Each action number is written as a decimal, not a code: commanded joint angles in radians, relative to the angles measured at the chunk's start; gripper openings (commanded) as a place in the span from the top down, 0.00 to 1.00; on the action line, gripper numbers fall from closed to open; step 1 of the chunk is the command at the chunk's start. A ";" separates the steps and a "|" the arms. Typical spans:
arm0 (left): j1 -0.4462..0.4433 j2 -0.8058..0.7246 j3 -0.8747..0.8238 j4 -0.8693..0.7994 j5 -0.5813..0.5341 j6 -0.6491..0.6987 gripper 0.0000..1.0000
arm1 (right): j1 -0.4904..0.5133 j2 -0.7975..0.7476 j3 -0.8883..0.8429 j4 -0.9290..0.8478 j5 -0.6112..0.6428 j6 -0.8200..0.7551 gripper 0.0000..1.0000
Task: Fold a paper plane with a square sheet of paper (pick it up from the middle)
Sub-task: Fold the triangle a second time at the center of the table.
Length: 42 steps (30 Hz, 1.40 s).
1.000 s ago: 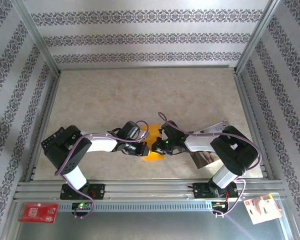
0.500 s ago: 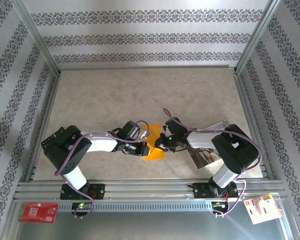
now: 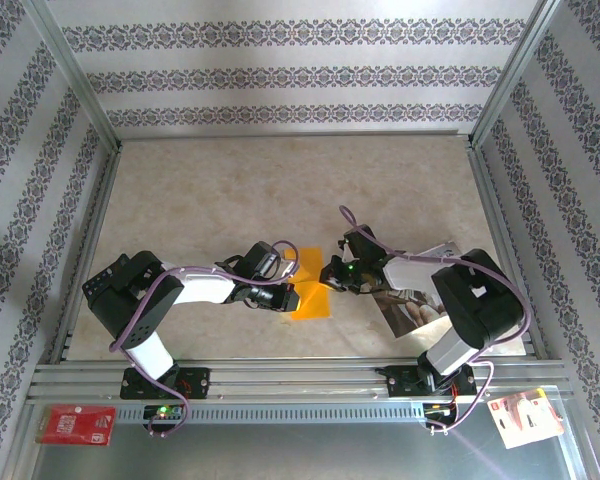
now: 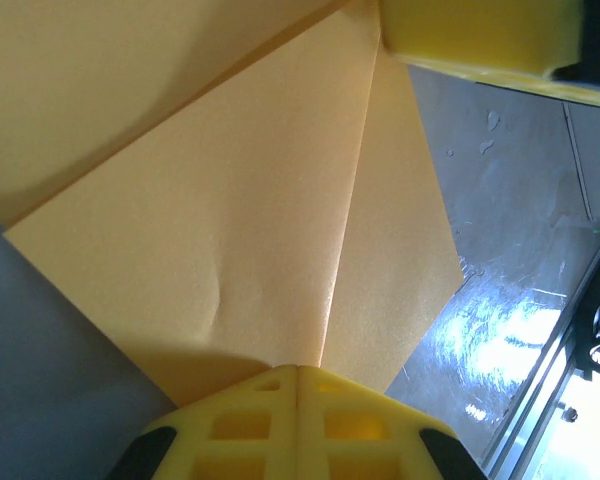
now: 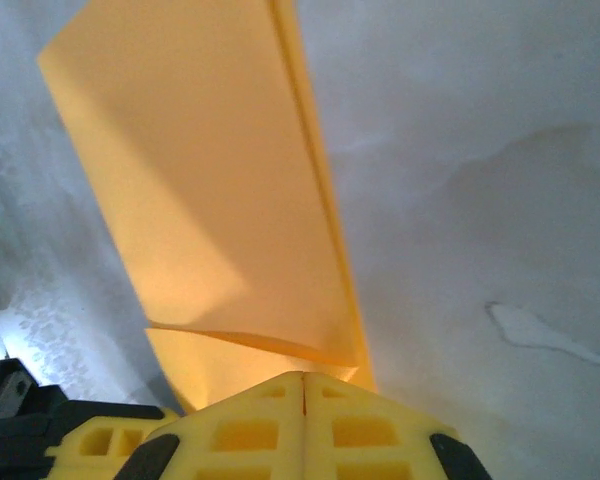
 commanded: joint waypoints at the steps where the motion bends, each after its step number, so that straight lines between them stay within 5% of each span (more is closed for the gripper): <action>1: 0.003 0.048 -0.030 -0.140 -0.079 0.027 1.00 | 0.032 -0.022 0.000 0.025 0.014 -0.005 0.99; 17: 0.003 0.029 0.012 -0.162 -0.068 0.022 1.00 | 0.016 0.102 -0.015 0.041 0.014 -0.048 1.00; 28: -0.002 -0.005 0.111 -0.035 0.039 -0.127 0.84 | 0.013 0.111 -0.052 0.038 0.033 -0.054 1.00; 34: -0.015 0.042 0.157 0.004 0.045 -0.161 1.00 | 0.012 0.120 -0.053 0.041 0.032 -0.054 1.00; 42: -0.021 0.099 0.176 0.030 0.037 -0.177 1.00 | 0.011 0.123 -0.053 0.042 0.032 -0.053 1.00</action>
